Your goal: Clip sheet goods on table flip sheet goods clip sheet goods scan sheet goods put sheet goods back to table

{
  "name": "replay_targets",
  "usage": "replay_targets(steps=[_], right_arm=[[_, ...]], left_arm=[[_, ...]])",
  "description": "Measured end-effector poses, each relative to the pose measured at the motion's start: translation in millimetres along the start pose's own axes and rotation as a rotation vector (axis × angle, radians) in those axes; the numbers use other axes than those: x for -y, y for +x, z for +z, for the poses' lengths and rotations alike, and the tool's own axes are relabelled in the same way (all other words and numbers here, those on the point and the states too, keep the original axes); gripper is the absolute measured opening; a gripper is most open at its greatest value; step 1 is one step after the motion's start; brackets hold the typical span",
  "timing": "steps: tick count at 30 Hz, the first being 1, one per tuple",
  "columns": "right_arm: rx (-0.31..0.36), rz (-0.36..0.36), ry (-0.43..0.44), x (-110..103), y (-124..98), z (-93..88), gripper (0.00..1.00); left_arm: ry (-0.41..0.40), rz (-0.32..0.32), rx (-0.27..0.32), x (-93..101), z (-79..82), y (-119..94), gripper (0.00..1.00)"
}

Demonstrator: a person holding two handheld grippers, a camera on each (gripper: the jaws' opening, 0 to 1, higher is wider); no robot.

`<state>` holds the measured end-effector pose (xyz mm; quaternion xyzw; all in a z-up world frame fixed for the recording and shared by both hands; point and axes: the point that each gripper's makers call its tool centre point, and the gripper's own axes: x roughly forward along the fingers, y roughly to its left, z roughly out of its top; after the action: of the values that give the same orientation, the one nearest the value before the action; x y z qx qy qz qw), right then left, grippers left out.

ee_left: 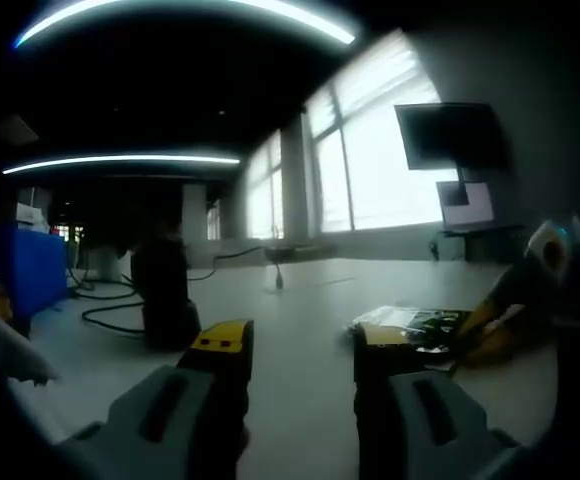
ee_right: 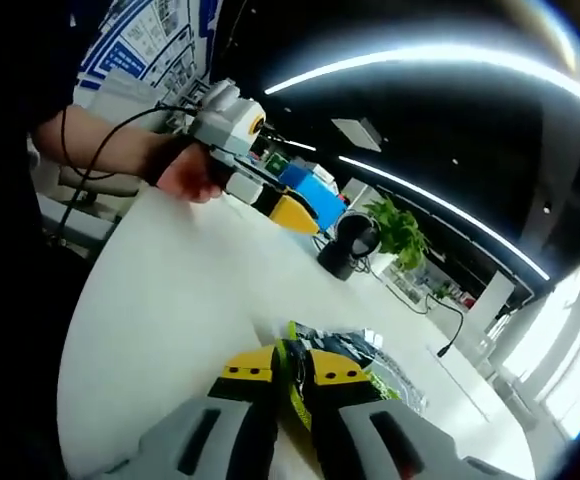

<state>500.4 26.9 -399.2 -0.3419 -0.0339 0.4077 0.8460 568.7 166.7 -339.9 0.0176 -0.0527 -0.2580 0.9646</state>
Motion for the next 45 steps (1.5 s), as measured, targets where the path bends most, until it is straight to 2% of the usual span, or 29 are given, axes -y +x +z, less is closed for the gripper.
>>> replay_targets(steps=[3,11,14,17,21,31,33,39,45], right_arm=[[0.008,-0.004,0.013,1,-2,1.4,0.0],[0.016,-0.037,0.033,6,-1,2.5,0.0],[0.03,-0.046,0.144,11,-2,4.0,0.0],[0.032,-0.05,0.186,17,-3,5.0,0.0],[0.04,-0.075,0.191,23,-3,8.2,0.0],[0.077,-0.145,0.273,47,-5,19.4,0.0],[0.083,-0.149,0.292,52,-5,21.2,0.0],[0.088,-0.184,0.342,64,-7,22.3,0.0],[0.104,-0.206,0.36,72,-11,25.6,0.0]], left_arm=[[0.0,0.0,0.0,0.1,0.2,0,0.33],[0.002,-0.001,-0.003,1.1,-0.5,0,0.33],[-0.001,0.001,-0.004,0.7,-0.7,0,0.33],[-0.003,0.004,-0.003,0.2,-0.4,0,0.33],[0.0,0.006,-0.003,0.1,-0.3,0,0.33],[0.018,0.003,-0.001,1.8,1.0,-1,0.35],[0.047,0.008,0.014,0.7,4.3,-1,0.35],[0.06,0.018,0.044,0.0,10.4,-4,0.32],[0.076,0.014,0.033,1.6,8.8,-4,0.34]])
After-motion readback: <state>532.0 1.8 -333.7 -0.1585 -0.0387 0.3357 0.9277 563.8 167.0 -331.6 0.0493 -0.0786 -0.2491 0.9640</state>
